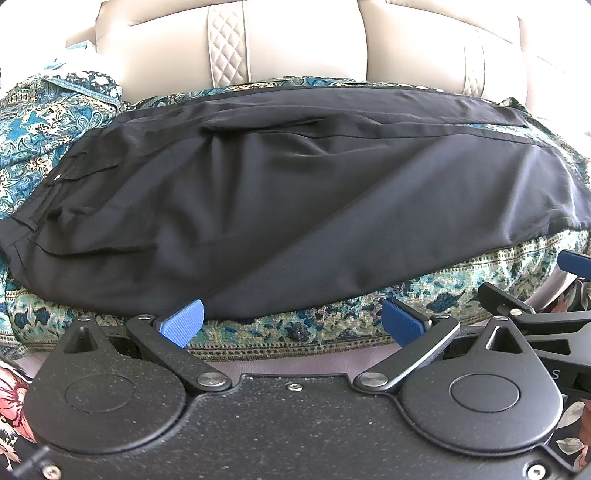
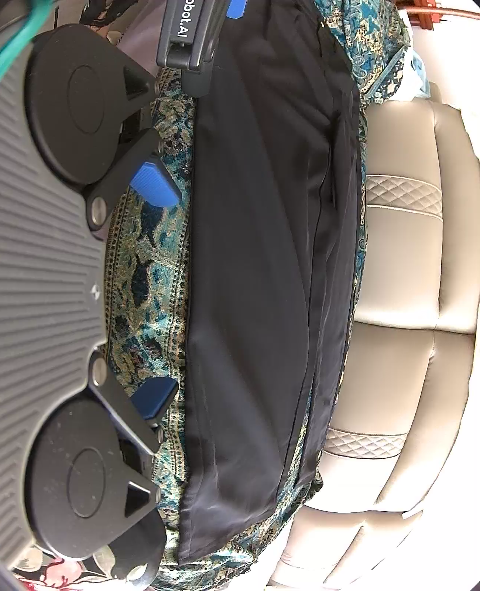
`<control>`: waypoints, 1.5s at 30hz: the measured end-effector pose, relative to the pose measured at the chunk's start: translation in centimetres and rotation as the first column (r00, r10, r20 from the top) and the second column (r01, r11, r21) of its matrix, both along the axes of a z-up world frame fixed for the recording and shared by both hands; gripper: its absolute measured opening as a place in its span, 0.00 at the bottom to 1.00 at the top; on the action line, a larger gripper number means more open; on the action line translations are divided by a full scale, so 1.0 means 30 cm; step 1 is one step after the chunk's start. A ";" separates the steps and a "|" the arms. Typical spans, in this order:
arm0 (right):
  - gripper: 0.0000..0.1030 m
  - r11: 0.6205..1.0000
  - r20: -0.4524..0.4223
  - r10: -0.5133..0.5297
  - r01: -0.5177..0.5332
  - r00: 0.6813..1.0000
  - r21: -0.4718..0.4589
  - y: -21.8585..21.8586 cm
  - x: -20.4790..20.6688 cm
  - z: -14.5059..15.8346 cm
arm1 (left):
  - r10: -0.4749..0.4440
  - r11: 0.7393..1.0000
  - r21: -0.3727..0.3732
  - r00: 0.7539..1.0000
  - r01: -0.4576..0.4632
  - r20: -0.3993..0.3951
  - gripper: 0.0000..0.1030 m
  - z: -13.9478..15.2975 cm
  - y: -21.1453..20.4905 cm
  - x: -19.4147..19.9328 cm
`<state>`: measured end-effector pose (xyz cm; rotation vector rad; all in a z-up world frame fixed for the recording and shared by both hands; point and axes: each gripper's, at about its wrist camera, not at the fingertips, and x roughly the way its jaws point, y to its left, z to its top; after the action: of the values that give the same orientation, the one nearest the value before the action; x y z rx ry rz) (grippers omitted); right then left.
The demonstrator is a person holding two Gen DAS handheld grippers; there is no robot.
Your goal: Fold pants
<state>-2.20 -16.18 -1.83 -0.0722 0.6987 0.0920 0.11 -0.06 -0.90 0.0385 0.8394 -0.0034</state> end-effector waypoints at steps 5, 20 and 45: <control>1.00 1.000 -0.005 -0.002 0.002 1.000 0.000 -0.001 0.002 -0.005 | 0.000 1.000 0.002 1.000 0.000 -0.001 1.00 -0.001 0.001 0.004; 1.00 0.999 0.004 -0.033 0.033 0.999 -0.005 -0.024 0.206 0.049 | 0.011 1.000 0.017 1.000 -0.011 0.011 1.00 0.096 0.126 0.270; 1.00 0.885 -0.230 -0.411 0.447 0.882 0.135 -0.157 1.547 0.033 | 0.591 0.799 -0.036 0.796 -0.600 -0.127 1.00 0.094 0.730 1.300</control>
<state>44.20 -20.87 -0.84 0.2760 0.8854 -0.2696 39.10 21.85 1.92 -0.3053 0.9321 0.5686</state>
